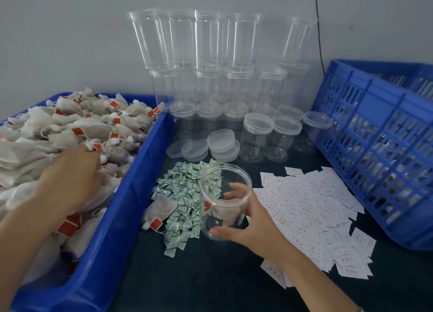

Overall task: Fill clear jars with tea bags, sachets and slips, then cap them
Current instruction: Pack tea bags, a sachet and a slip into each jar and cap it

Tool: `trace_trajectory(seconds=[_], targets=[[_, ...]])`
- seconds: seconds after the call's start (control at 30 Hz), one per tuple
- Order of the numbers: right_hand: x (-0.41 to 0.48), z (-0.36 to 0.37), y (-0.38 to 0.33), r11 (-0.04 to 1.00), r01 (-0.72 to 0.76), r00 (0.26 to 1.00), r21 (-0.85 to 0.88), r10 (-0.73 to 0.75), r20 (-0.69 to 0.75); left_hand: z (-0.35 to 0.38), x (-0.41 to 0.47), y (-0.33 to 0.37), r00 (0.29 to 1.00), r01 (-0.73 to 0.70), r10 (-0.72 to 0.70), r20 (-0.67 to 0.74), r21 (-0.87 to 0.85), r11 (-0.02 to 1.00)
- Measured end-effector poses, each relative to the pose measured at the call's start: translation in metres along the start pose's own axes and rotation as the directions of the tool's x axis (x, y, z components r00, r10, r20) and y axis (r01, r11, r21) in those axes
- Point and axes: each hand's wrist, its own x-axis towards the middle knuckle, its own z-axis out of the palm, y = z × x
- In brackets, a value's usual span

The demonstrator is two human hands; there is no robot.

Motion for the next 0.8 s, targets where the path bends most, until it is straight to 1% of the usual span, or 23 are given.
trace_trajectory(seconds=[0.07,0.13,0.2,0.27,0.3,0.37,0.4,0.43,0.5,0.57,0.63,0.67,0.73,0.77,0.8], targets=[[0.001,-0.001,0.000,1.000,0.002,1.000,0.002,-0.002,-0.005,-0.005,-0.004,0.004,0.995,0.030,-0.049,-0.092,-0.196,0.980],[0.001,-0.002,0.001,1.000,0.001,1.000,-0.004,-0.001,-0.005,-0.011,-0.007,0.007,0.976,-0.014,-0.059,-0.210,-0.332,0.943],[0.000,-0.002,0.002,1.000,-0.001,1.000,-0.009,0.001,0.002,-0.023,-0.013,0.017,0.948,-0.085,-0.060,-0.311,-0.432,0.898],[-0.001,-0.002,0.003,1.000,-0.001,1.000,-0.010,0.001,0.010,-0.040,-0.020,0.033,0.945,-0.119,-0.084,-0.317,-0.571,0.812],[-0.001,-0.001,0.004,1.000,-0.004,1.000,-0.008,0.004,0.012,-0.049,-0.025,0.043,0.954,-0.144,-0.061,-0.292,-0.628,0.765],[-0.003,0.001,0.005,1.000,-0.009,1.000,-0.007,0.009,0.014,-0.069,-0.036,0.069,0.975,-0.200,0.057,-0.215,-0.735,0.648],[-0.003,0.002,0.006,1.000,-0.009,1.000,-0.010,0.009,0.012,-0.078,-0.043,0.083,0.972,-0.234,0.136,-0.191,-0.780,0.581],[-0.004,0.003,0.006,1.000,-0.010,1.000,-0.012,0.010,0.008,-0.084,-0.049,0.097,0.959,-0.270,0.218,-0.179,-0.805,0.527],[-0.005,0.005,0.004,1.000,-0.010,1.000,-0.007,0.010,0.001,-0.090,-0.058,0.127,0.922,-0.307,0.364,-0.134,-0.826,0.472],[-0.006,0.005,0.003,1.000,0.001,1.000,-0.006,-0.001,-0.013,-0.086,-0.063,0.149,0.902,-0.294,0.423,-0.083,-0.835,0.465],[-0.006,0.004,0.003,1.000,0.014,1.000,-0.002,-0.014,-0.026,-0.079,-0.059,0.156,0.916,-0.268,0.394,-0.071,-0.840,0.472],[-0.006,0.002,0.004,1.000,0.017,0.999,0.007,-0.017,-0.027,-0.075,-0.054,0.153,0.927,-0.269,0.365,-0.084,-0.828,0.492],[-0.007,0.000,0.007,1.000,0.018,0.999,-0.008,-0.018,-0.026,-0.068,-0.041,0.134,0.940,-0.319,0.294,-0.173,-0.749,0.580],[-0.008,-0.001,0.009,1.000,0.020,0.999,-0.020,-0.021,-0.024,-0.061,-0.033,0.120,0.944,-0.330,0.247,-0.220,-0.684,0.651],[-0.008,-0.002,0.010,0.999,0.022,1.000,-0.025,-0.022,-0.022,-0.054,-0.025,0.103,0.949,-0.309,0.195,-0.249,-0.595,0.741]])
